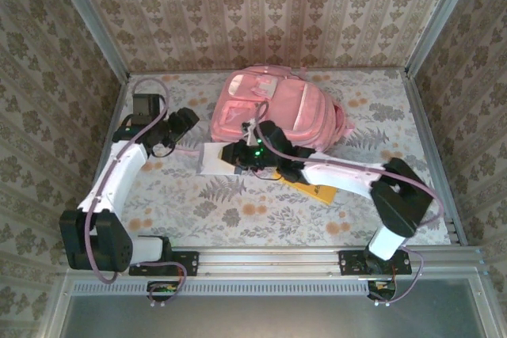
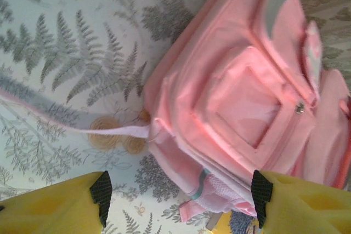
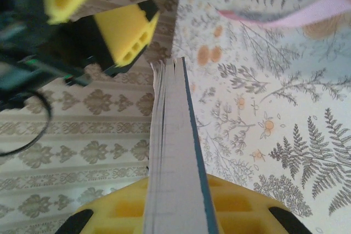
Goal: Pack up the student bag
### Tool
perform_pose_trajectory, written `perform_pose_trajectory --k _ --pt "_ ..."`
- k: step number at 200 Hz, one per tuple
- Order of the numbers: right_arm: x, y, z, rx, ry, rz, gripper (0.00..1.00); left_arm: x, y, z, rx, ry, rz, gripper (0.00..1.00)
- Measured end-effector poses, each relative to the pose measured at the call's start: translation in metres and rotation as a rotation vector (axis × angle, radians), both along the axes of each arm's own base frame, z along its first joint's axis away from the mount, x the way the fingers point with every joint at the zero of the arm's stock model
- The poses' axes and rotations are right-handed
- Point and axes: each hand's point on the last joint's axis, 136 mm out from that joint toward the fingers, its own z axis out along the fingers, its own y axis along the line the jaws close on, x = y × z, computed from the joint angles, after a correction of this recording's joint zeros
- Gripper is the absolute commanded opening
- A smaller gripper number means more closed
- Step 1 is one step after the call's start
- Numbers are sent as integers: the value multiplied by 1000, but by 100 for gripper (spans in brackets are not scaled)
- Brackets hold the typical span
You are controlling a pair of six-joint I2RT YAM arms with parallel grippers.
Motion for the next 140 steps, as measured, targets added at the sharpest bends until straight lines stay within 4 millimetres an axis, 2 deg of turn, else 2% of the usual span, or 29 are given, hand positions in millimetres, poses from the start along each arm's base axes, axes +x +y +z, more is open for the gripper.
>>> perform_pose_trajectory --k 11,20,33,51,63,78,98,110,124,140 --pt "3 -25 20 -6 -39 -38 0 2 -13 10 34 -24 -48 71" --pt "9 -50 35 -13 -68 -91 0 3 -31 20 59 -48 -110 71" --pt "26 -102 57 -21 -111 -221 0 7 -67 32 90 -87 -218 71" --pt "48 -188 80 -47 -167 -465 0 12 -123 46 120 -136 -376 72" --pt "50 -238 89 -84 -196 -621 0 18 -160 49 124 -163 -470 72" --pt "40 -286 92 -136 -219 -772 0 24 -204 46 116 -175 -574 71" --pt "17 -337 87 -208 -232 -940 0 37 -255 35 100 -173 -675 70" --pt "6 -362 81 -248 -226 -1024 0 45 -281 26 90 -177 -717 70" --pt "-4 -382 72 -293 -214 -1089 0 52 -306 15 82 -171 -756 68" --pt "-10 -392 61 -330 -193 -1115 0 57 -327 3 74 -163 -788 67"
